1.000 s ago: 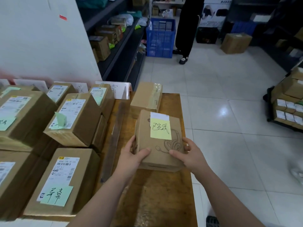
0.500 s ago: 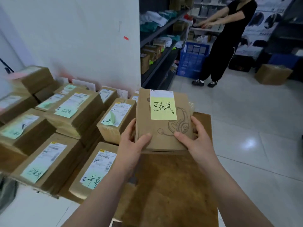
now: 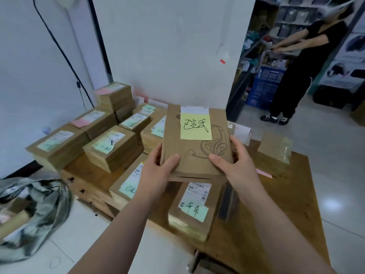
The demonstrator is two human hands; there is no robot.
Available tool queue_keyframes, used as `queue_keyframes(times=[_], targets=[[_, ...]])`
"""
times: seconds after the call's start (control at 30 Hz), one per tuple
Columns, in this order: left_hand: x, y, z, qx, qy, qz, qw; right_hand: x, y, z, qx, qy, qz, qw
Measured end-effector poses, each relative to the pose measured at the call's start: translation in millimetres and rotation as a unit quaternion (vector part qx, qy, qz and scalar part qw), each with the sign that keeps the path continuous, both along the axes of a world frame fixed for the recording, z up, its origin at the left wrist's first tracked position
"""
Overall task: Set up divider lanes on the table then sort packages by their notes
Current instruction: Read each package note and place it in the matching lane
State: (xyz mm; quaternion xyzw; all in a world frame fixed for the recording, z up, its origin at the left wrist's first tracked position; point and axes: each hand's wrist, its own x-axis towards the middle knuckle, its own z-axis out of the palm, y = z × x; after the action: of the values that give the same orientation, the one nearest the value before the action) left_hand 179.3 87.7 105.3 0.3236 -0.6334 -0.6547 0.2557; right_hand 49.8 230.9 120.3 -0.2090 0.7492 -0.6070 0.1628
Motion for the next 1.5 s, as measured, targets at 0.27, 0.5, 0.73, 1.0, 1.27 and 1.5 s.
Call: queue_keyframes(times=[0.27,0.5,0.73,1.0,1.27,1.5], targets=[[71.5,-77.5,-9.0,0.018,-0.068,-0.005,0.997,73.2,-63.5,-22.5,0.033,-0.052,0.010,0.998],[92.4,-111.5,-26.7,0.001,-0.147,-0.014,0.989,93.6,-96.5,-48.8,0.067,-0.108,0.029,0.991],[95.7,-144.6,-51.0,-0.002,-0.195,-0.055,0.979,108.6,-125.1,-78.8,0.115,-0.138,-0.002,0.984],[88.9,-190.3,-65.5,0.002,-0.194,-0.149,0.970,125.0,-158.7,-86.2,0.125,-0.148,-0.066,0.979],[78.7,-219.0,-81.5,-0.023,-0.198,-0.191,0.961,128.5,-179.8,-92.4,0.141,-0.142,-0.094,0.975],[74.9,-228.0,-86.0,-0.032,-0.207,-0.212,0.955,130.2,-188.3,-96.3,0.151,-0.138,-0.108,0.973]])
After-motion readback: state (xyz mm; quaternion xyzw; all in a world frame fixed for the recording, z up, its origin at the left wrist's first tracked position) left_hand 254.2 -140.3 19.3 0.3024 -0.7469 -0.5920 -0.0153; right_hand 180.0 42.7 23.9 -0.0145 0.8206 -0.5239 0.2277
